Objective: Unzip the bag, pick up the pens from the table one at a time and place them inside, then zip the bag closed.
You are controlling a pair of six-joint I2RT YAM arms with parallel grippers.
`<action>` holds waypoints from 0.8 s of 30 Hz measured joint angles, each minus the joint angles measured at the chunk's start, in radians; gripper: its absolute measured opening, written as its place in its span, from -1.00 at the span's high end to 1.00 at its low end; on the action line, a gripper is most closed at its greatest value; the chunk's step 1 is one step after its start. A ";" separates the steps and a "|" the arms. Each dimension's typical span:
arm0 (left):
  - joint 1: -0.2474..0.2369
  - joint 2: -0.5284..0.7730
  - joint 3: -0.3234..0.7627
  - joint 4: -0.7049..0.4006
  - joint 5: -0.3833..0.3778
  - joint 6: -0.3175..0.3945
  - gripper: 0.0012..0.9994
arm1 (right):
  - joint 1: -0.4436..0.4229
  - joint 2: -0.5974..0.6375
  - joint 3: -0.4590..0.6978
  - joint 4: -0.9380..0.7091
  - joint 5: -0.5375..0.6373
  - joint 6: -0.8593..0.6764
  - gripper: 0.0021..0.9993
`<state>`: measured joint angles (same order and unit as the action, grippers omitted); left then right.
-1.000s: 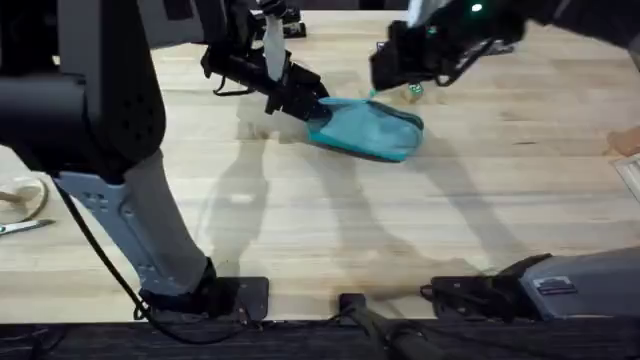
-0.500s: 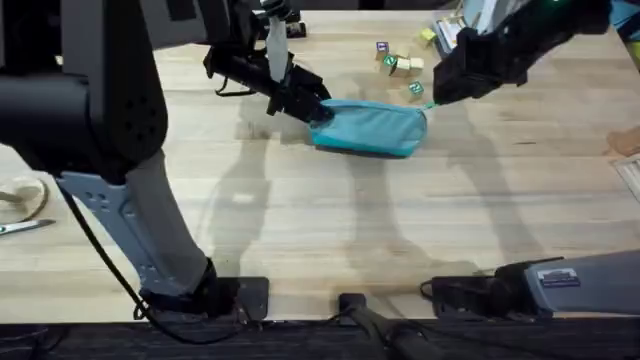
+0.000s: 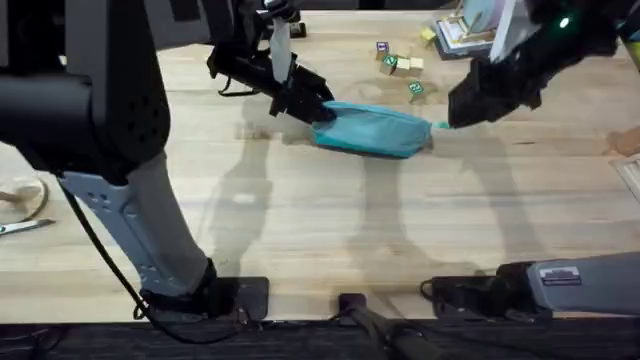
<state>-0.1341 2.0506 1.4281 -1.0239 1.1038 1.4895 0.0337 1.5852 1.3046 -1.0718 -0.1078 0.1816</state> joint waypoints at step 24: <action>0.015 0.000 0.000 -0.005 -0.018 0.000 0.92 | -0.017 -0.023 0.001 -0.020 0.041 -0.010 -0.90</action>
<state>-0.1190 2.0506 1.4281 -1.0286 1.0860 1.4895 0.0166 1.5620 1.3060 -1.0915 -0.0666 0.1718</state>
